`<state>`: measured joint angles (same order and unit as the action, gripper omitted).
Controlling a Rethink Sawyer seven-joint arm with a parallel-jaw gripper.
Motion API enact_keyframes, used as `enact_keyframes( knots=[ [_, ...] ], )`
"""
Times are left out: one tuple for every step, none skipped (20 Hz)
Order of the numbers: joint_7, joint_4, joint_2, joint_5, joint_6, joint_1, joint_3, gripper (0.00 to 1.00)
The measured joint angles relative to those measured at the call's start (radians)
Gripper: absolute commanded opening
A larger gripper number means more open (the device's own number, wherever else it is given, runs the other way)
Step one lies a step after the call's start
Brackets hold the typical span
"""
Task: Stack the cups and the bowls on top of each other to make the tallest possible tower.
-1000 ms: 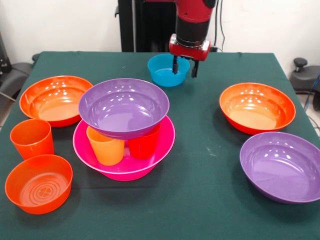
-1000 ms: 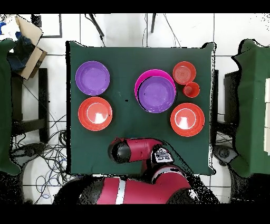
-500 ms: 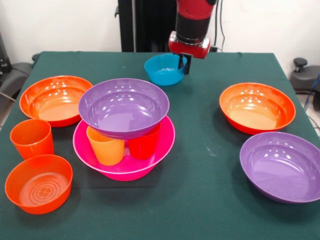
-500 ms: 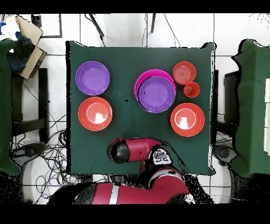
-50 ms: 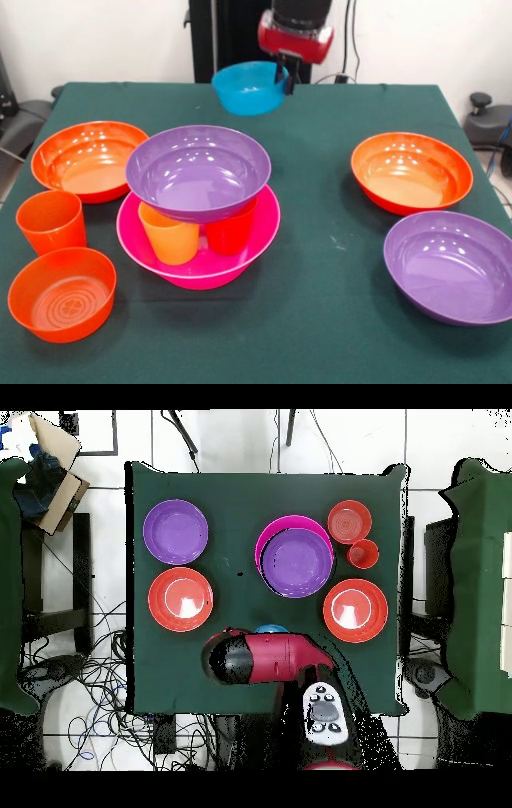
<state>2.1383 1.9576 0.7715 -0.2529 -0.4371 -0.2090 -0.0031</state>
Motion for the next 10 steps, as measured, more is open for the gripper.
enact_keyframes(
  knots=[
    [0.000,-0.009,0.014,0.005,-0.022,0.001,-0.002,0.00],
    [0.000,-0.023,0.027,0.010,-0.046,0.002,-0.003,0.00],
    [0.000,-0.046,0.044,0.016,-0.080,0.004,-0.004,0.00],
    [0.000,-0.068,0.056,0.020,-0.107,0.004,-0.004,0.00],
    [0.000,-0.103,0.070,0.032,-0.148,0.001,-0.002,0.00],
    [0.000,-0.126,0.078,0.042,-0.173,-0.002,0.001,0.00],
    [0.000,-0.148,0.084,0.051,-0.199,-0.004,0.002,0.00],
    [0.000,-0.171,0.090,0.060,-0.224,-0.005,0.003,0.00],
    [0.000,-0.193,0.094,0.066,-0.249,-0.006,0.003,0.00],
    [0.000,-0.204,0.096,0.069,-0.260,-0.007,0.003,0.00]
  ],
)
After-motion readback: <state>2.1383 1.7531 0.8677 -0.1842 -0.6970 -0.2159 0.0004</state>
